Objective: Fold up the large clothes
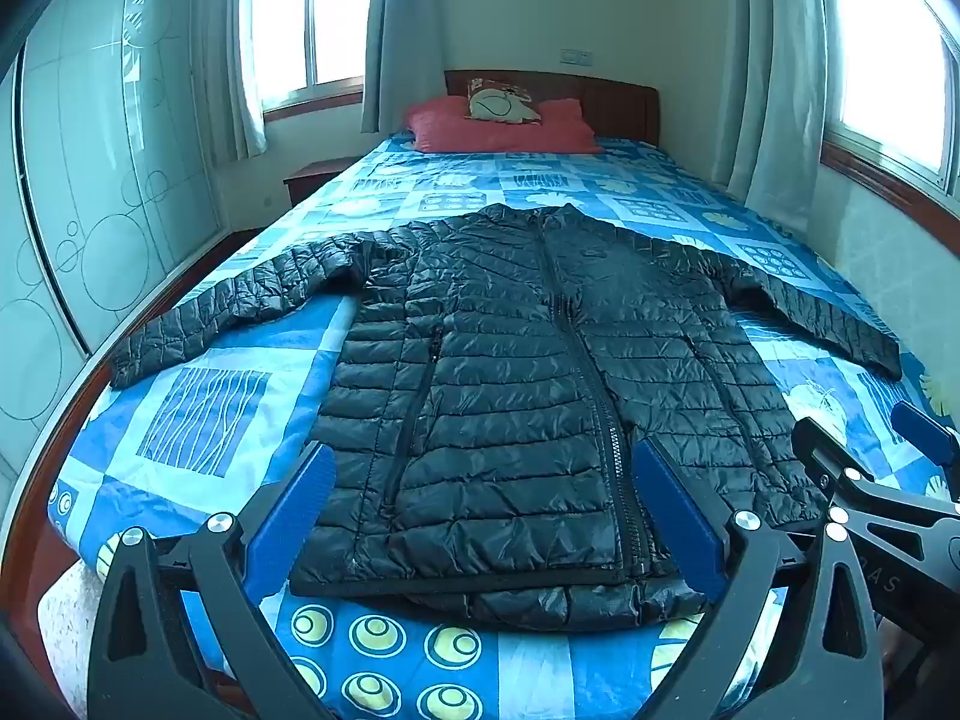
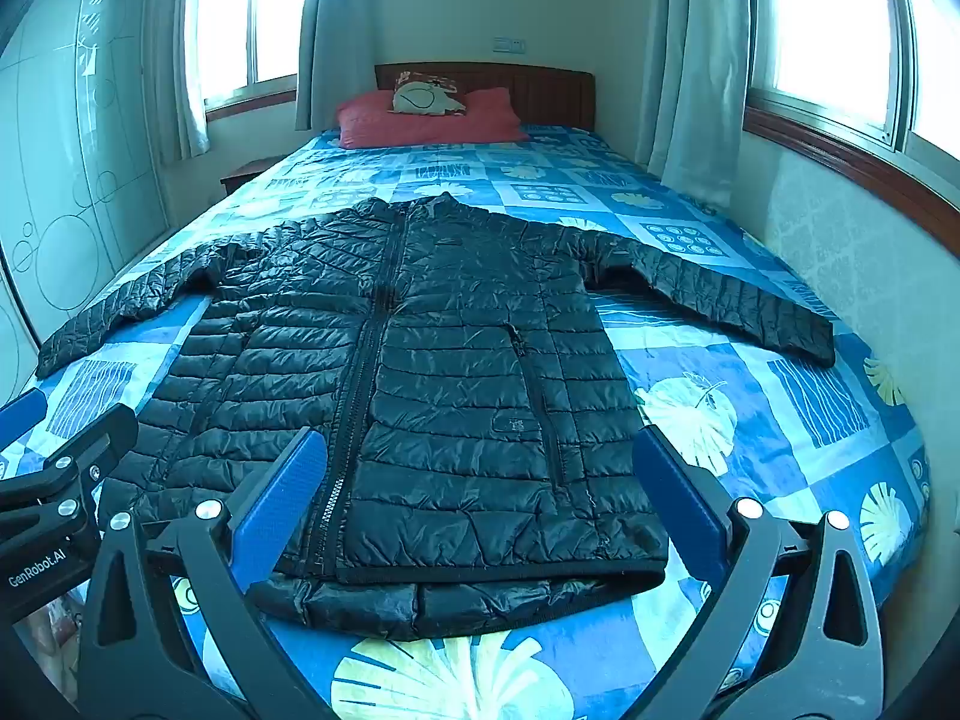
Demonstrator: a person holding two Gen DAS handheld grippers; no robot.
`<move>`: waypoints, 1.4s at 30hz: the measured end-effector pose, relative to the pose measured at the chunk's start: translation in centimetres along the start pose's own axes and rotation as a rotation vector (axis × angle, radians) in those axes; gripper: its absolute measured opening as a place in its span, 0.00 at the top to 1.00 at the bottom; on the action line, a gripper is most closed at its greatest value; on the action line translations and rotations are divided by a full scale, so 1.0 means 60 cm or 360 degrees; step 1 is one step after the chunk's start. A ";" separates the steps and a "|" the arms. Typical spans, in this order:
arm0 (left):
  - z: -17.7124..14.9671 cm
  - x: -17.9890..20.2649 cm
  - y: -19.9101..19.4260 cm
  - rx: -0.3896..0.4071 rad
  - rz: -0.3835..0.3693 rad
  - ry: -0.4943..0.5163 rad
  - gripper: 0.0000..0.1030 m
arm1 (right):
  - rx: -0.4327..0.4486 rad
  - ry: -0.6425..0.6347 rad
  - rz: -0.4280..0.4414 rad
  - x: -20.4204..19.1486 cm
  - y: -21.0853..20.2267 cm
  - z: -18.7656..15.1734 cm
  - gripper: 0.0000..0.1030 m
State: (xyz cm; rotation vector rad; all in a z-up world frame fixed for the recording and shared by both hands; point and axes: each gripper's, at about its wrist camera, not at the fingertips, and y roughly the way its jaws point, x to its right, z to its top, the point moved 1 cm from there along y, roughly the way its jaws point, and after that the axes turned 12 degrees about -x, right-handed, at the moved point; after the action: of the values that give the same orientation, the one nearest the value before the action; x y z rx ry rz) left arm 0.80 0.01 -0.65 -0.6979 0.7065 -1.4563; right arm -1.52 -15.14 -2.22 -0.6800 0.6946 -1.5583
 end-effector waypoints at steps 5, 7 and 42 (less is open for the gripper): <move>0.001 -0.003 0.001 0.0004 0.0001 -0.0008 0.05 | 0.0004 0.0000 0.0000 0.000 -0.001 0.000 0.02; 0.001 -0.003 0.002 0.0003 0.0004 -0.0007 0.05 | 0.0006 0.0000 0.0000 0.000 -0.001 0.000 0.02; -0.005 -0.016 0.004 -0.0012 0.0010 -0.0041 0.05 | 0.0012 -0.0002 -0.0005 -0.001 -0.002 0.001 0.02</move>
State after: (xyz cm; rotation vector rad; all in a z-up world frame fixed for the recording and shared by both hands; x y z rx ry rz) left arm 0.71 0.98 -1.00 -0.7186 0.6940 -1.4373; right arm -1.58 -15.09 -2.11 -0.6767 0.6866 -1.5624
